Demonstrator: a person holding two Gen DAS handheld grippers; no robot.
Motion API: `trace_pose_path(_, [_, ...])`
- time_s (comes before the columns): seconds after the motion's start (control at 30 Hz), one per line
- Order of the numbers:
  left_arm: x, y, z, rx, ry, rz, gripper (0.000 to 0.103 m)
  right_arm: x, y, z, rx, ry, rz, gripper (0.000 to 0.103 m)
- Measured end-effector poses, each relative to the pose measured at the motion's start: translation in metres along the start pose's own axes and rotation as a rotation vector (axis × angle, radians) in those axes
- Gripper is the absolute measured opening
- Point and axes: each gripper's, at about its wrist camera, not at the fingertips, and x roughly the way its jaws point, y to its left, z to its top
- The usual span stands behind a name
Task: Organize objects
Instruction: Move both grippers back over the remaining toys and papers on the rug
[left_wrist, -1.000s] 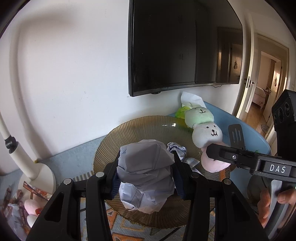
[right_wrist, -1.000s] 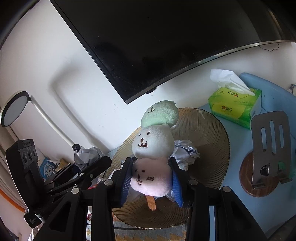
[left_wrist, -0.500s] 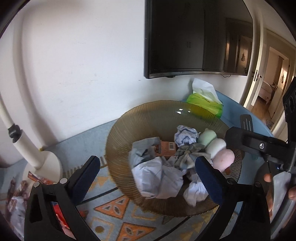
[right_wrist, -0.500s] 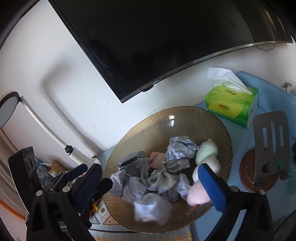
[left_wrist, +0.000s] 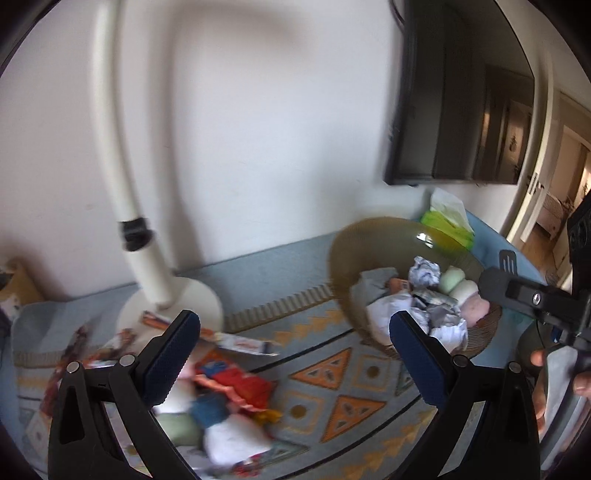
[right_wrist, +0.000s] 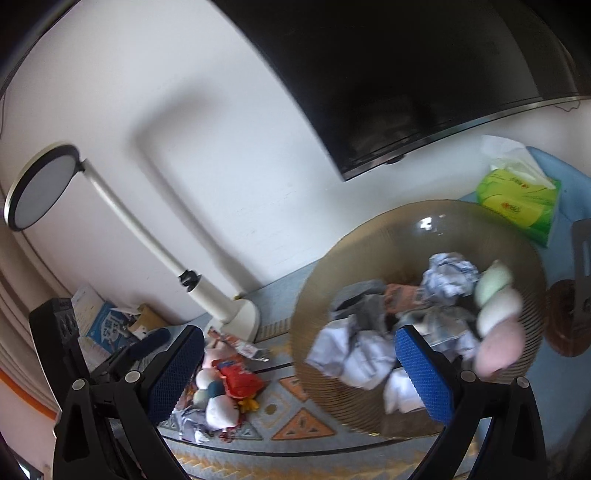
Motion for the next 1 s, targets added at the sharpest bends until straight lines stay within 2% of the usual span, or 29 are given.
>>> trace_pose_path(0.2, [-0.035, 0.061, -0.013, -0.015, -0.023, 0.142, 0.103, 0.027, 0.05, -0.028, -0.096, 0.062, 0.024, 0.103])
trace_pose_path(0.33, [-0.045, 0.108, -0.043, -0.075, -0.002, 0.214, 0.103, 0.048, 0.084, -0.058, -0.204, 0.109, 0.028, 0.103])
trace_pose_path(0.43, [-0.042, 0.137, -0.07, -0.137, 0.031, 0.235, 0.103, 0.066, 0.1, -0.084, -0.277, 0.146, 0.019, 0.103])
trace_pose_path(0.6, [-0.03, 0.165, -0.106, -0.201, 0.07, 0.252, 0.103, 0.097, 0.104, -0.116, -0.298, 0.225, 0.004, 0.103])
trace_pose_path(0.83, [-0.007, 0.175, -0.127, -0.243, 0.079, 0.207, 0.102, 0.139, 0.096, -0.129, -0.213, 0.301, 0.04, 0.103])
trace_pose_path(0.97, [0.004, 0.18, -0.136, -0.258, 0.081, 0.188, 0.103, 0.153, 0.095, -0.134, -0.195, 0.3, 0.058, 0.103])
trace_pose_path(1.0, [0.006, 0.182, -0.136, -0.261, 0.08, 0.183, 0.103, 0.152, 0.095, -0.135, -0.211, 0.276, 0.058, 0.103])
